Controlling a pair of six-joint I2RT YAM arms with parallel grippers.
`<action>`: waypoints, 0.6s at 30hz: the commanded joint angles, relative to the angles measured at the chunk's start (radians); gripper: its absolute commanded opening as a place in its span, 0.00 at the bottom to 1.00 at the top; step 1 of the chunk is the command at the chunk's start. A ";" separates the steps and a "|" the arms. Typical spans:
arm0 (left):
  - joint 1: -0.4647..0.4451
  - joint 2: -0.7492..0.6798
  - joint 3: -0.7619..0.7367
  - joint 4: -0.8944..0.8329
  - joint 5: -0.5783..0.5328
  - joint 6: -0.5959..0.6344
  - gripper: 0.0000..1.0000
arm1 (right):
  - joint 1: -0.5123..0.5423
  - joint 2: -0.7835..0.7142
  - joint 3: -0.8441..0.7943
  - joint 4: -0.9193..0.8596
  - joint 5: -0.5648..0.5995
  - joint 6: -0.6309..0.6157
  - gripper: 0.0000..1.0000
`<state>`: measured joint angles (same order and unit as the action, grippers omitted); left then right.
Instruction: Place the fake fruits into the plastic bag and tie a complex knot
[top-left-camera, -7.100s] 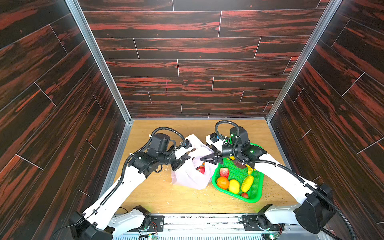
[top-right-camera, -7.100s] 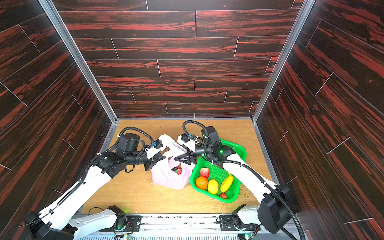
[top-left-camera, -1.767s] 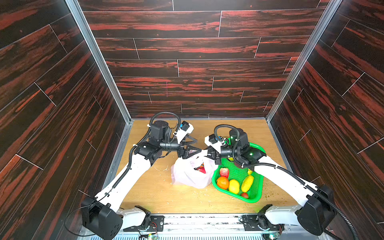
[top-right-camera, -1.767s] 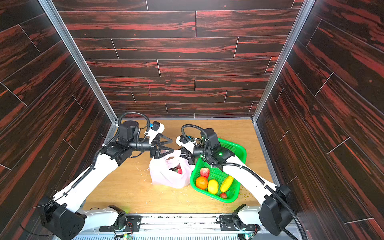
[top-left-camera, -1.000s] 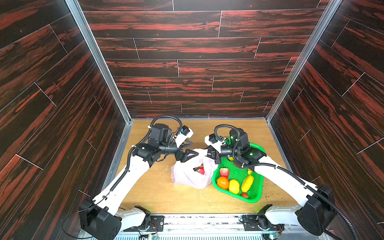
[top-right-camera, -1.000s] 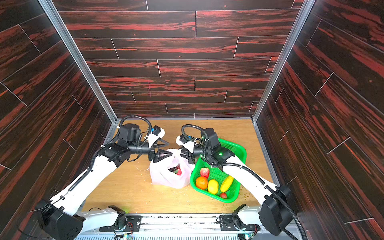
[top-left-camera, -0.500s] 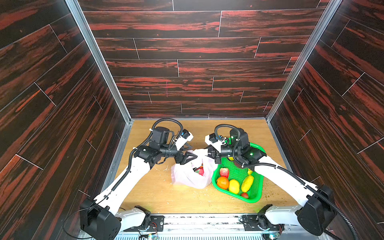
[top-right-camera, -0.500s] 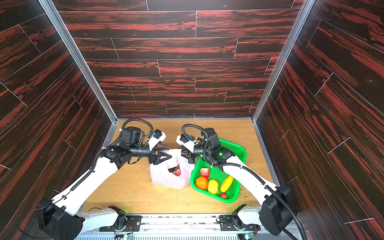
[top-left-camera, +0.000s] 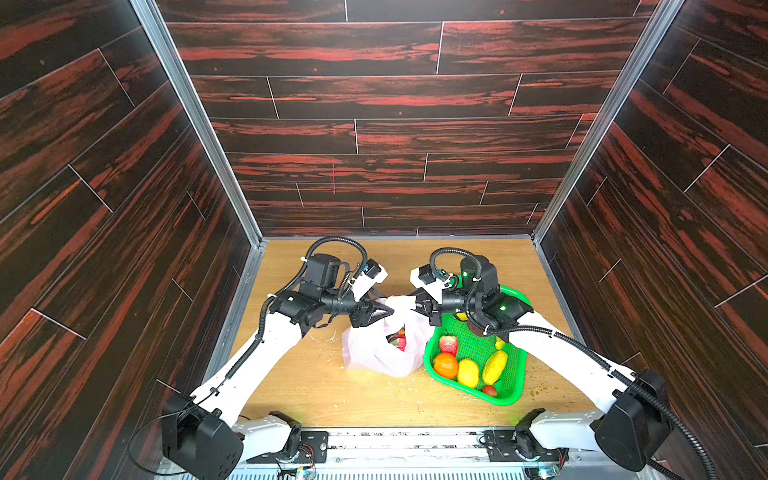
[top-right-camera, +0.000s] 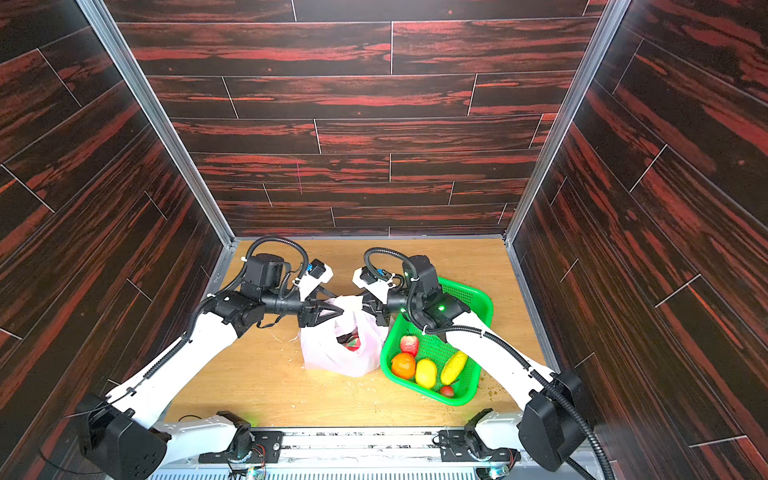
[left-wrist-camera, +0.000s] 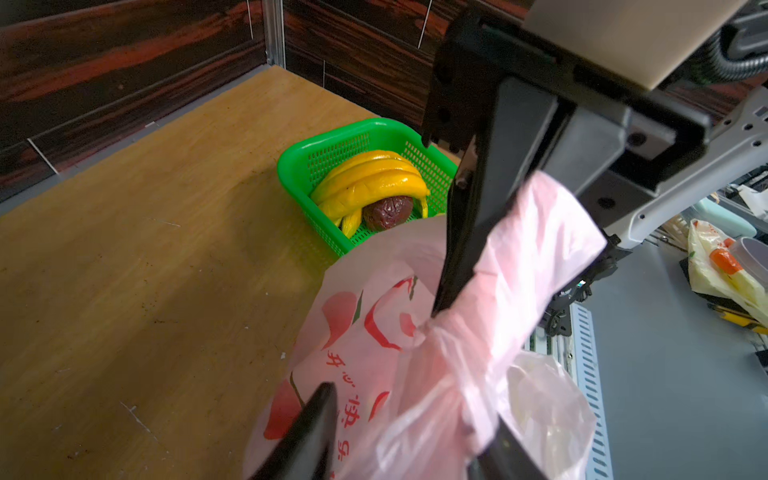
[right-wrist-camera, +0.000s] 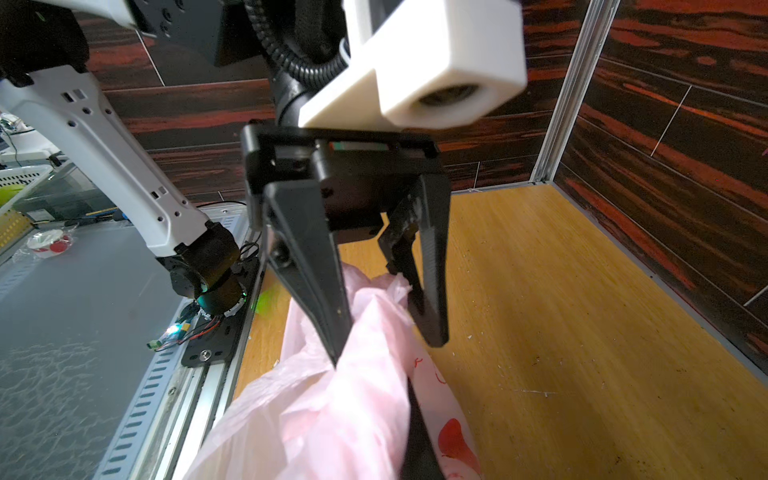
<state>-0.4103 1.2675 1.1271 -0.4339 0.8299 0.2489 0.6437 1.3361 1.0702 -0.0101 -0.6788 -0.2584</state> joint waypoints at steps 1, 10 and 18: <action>-0.001 0.002 0.006 -0.032 0.012 0.029 0.39 | -0.002 -0.023 0.016 0.025 -0.015 0.001 0.00; -0.001 -0.017 0.004 -0.036 -0.020 0.032 0.02 | -0.002 -0.022 0.021 -0.014 0.006 -0.002 0.00; -0.001 -0.044 -0.005 -0.019 -0.098 0.040 0.00 | -0.002 -0.063 0.028 -0.141 0.106 -0.028 0.33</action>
<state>-0.4137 1.2583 1.1275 -0.4488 0.7647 0.2615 0.6437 1.3251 1.0729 -0.0753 -0.6075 -0.2657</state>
